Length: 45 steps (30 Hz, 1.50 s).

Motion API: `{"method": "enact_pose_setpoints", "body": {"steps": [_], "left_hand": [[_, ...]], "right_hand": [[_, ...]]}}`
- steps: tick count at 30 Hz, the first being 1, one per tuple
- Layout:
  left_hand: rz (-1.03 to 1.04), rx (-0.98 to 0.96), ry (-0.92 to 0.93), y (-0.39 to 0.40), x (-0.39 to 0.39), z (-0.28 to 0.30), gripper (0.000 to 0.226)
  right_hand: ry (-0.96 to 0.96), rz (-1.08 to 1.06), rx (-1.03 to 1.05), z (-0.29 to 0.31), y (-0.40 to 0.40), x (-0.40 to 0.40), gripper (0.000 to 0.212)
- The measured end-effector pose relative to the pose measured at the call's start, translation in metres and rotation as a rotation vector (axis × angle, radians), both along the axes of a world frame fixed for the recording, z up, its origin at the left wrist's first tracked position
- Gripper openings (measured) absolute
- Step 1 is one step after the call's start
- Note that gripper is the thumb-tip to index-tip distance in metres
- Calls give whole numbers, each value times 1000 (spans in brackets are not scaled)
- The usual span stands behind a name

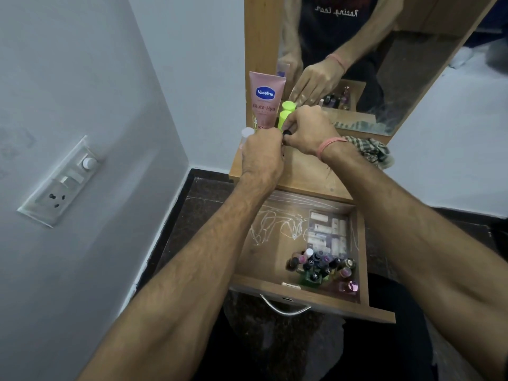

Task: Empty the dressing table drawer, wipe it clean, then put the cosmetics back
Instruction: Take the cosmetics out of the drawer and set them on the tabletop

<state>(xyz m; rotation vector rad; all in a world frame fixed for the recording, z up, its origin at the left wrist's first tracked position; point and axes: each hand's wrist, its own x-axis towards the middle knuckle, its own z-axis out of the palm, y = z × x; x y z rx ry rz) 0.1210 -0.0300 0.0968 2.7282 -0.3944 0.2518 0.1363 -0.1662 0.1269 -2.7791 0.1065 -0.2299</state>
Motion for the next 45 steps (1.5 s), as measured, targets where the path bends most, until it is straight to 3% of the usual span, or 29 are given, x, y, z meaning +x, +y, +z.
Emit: {"method": "enact_pose_setpoints", "body": {"steps": [21, 29, 33, 39, 45], "left_hand": [[-8, -7, 3, -3, 0, 3, 12], [-3, -17, -7, -6, -4, 3, 13], [2, -28, 14, -8, -5, 3, 13], [5, -48, 17, -6, -9, 3, 12], [9, -63, -3, -3, -12, 3, 12]], "right_hand": [[-42, -21, 123, -13, -17, -17, 18], [6, -92, 278, -21, -19, -31, 24], [62, -119, 309, -36, -12, -28, 18], [-20, -228, 364, -52, 3, -28, 8], [-14, -244, 387, -58, 1, -28, 11]]}}
